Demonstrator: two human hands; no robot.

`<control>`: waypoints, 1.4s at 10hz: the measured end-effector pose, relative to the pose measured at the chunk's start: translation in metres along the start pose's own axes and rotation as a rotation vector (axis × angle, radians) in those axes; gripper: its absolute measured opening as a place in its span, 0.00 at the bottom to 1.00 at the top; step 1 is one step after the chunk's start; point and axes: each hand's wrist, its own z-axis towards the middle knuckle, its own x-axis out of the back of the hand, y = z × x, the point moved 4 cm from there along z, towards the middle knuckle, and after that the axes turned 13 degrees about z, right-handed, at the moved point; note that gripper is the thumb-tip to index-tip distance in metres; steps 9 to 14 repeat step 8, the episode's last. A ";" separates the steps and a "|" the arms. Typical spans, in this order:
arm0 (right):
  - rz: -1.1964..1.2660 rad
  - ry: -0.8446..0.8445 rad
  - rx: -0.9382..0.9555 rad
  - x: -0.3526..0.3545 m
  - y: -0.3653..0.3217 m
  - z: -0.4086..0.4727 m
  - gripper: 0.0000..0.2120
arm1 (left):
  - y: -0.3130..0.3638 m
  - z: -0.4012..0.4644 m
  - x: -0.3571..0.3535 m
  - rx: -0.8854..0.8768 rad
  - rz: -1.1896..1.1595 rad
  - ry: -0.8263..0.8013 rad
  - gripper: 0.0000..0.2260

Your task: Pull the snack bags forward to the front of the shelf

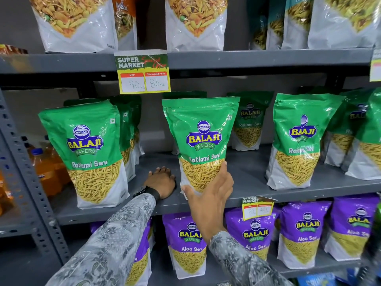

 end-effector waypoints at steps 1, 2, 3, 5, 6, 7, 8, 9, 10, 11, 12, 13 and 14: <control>-0.021 -0.015 0.003 -0.003 0.003 0.005 0.60 | 0.000 0.000 -0.001 0.006 -0.019 0.007 0.23; -0.032 -0.008 0.010 -0.006 0.004 0.007 0.60 | -0.001 -0.001 0.000 0.014 -0.019 0.007 0.24; -0.035 -0.011 0.018 -0.009 0.009 0.010 0.61 | 0.001 -0.003 0.000 0.017 -0.005 0.001 0.23; -0.037 0.020 0.046 -0.005 0.004 0.014 0.62 | 0.003 -0.004 0.011 0.011 -0.014 0.014 0.23; -0.042 0.012 0.046 -0.004 0.003 0.012 0.63 | 0.001 -0.004 0.007 0.011 -0.032 0.001 0.23; -0.016 -0.039 0.036 -0.002 0.009 0.010 0.63 | 0.000 -0.005 0.004 0.013 -0.088 0.008 0.21; 0.012 -0.061 0.025 0.017 0.008 0.010 0.57 | -0.009 -0.010 0.002 0.093 -0.230 0.049 0.18; 0.012 -0.061 0.025 0.017 0.008 0.010 0.57 | -0.009 -0.010 0.002 0.093 -0.230 0.049 0.18; 0.012 -0.061 0.025 0.017 0.008 0.010 0.57 | -0.009 -0.010 0.002 0.093 -0.230 0.049 0.18; 0.012 -0.061 0.025 0.017 0.008 0.010 0.57 | -0.009 -0.010 0.002 0.093 -0.230 0.049 0.18; 0.012 -0.061 0.025 0.017 0.008 0.010 0.57 | -0.009 -0.010 0.002 0.093 -0.230 0.049 0.18; 0.012 -0.061 0.025 0.017 0.008 0.010 0.57 | -0.009 -0.010 0.002 0.093 -0.230 0.049 0.18; 0.012 -0.061 0.025 0.017 0.008 0.010 0.57 | -0.009 -0.010 0.002 0.093 -0.230 0.049 0.18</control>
